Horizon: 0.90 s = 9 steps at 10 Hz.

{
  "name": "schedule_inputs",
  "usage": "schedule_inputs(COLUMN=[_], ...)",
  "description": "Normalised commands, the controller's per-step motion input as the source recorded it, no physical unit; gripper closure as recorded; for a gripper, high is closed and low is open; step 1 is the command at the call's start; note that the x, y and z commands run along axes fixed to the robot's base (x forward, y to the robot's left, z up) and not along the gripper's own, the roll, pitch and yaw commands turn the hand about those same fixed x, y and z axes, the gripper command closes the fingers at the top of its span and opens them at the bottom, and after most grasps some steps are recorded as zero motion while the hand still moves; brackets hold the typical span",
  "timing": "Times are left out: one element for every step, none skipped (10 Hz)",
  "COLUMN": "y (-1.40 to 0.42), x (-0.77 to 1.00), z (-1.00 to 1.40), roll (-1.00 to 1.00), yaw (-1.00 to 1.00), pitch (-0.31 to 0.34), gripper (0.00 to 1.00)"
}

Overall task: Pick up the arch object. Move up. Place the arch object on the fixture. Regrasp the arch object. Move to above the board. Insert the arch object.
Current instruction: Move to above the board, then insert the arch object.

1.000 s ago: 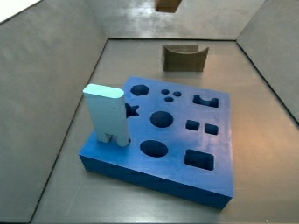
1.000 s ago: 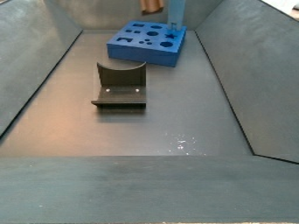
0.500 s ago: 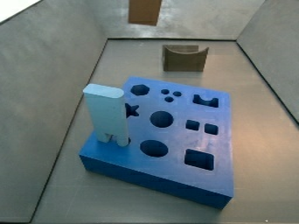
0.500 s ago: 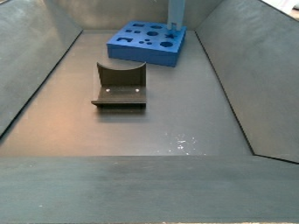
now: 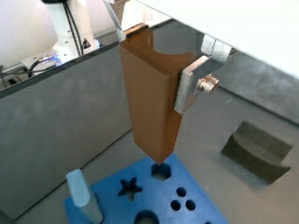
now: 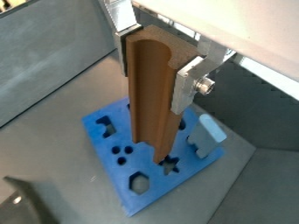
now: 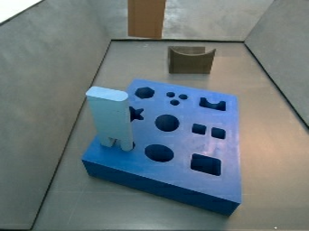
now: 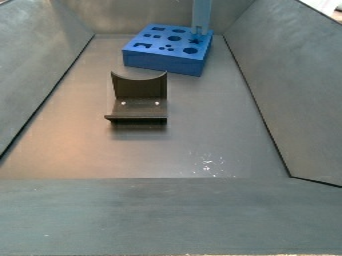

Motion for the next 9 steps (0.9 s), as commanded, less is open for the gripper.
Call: schedule_inputs(y=[0.02, 0.0, 0.0, -0.01, 0.0, 0.0, 0.0, 0.0, 0.0], x=[-0.06, 0.09, 0.48, 0.75, 0.86, 0.9, 0.94, 0.95, 0.99], z=[0.01, 0.0, 0.02, 0.0, 0.0, 0.0, 0.0, 0.0, 0.0], roll=[-0.24, 0.0, 0.03, 0.0, 0.0, 0.0, 0.0, 0.0, 0.0], yaw=[-0.03, 0.0, -0.09, -0.14, -0.12, -0.09, -0.07, -0.06, -0.03], pitch=[-0.075, 0.0, 0.067, 0.111, 0.124, 0.123, 0.116, 0.111, 0.113], gripper=[1.0, 1.0, 1.0, 1.0, 1.0, 1.0, 1.0, 1.0, 1.0])
